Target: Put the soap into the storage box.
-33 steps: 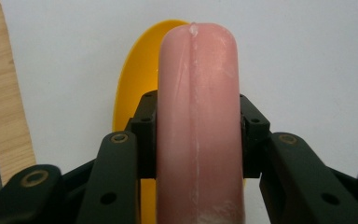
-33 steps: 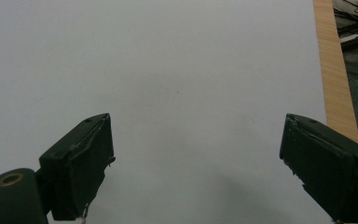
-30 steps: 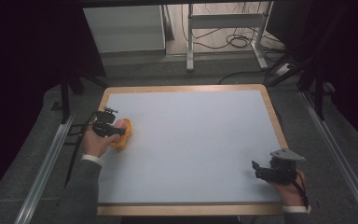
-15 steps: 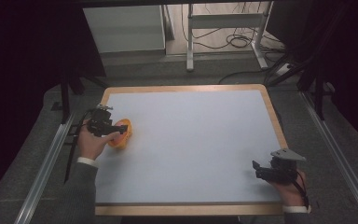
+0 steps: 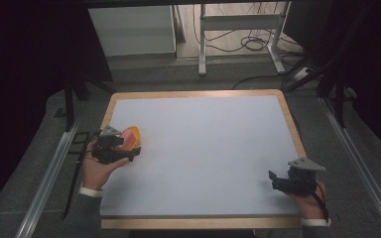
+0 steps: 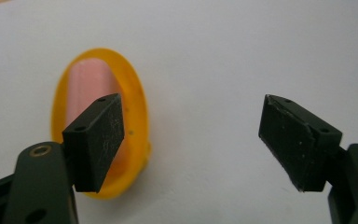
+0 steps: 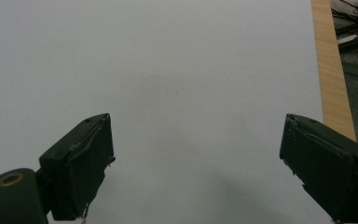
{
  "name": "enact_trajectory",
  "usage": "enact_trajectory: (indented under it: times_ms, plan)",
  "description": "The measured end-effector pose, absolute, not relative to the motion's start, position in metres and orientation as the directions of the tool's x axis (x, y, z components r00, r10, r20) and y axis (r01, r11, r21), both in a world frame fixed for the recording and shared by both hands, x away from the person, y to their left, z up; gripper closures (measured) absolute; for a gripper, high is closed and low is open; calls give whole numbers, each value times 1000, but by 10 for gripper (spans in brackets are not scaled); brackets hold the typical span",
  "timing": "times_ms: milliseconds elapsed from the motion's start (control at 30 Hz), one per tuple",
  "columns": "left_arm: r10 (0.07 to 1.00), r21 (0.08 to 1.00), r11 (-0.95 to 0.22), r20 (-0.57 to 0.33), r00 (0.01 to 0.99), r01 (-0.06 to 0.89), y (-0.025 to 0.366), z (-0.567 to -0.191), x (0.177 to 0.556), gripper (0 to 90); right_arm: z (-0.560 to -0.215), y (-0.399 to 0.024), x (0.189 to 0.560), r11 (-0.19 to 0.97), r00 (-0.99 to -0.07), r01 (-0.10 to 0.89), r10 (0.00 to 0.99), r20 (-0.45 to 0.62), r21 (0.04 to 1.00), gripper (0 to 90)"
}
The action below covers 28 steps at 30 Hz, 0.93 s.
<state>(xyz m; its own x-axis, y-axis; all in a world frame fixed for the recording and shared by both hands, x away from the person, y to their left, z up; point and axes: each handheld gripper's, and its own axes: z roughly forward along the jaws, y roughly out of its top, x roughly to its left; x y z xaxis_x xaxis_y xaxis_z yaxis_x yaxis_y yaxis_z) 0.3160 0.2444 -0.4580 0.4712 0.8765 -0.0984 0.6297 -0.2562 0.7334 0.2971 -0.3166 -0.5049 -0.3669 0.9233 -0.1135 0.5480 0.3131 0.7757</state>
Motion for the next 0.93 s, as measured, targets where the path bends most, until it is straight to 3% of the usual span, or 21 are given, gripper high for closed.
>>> enact_trajectory:
  times_ms: [400,933]
  plan:
    - [859,734,-251,-131,494,631,242,-486,287,222,-505,-316,297,316,-372,545,921,-113,777,96]
    - [858,724,-237,-157,489,647,245,-500,280,209,-500,-311,296,322,-383,507,915,-126,799,96]
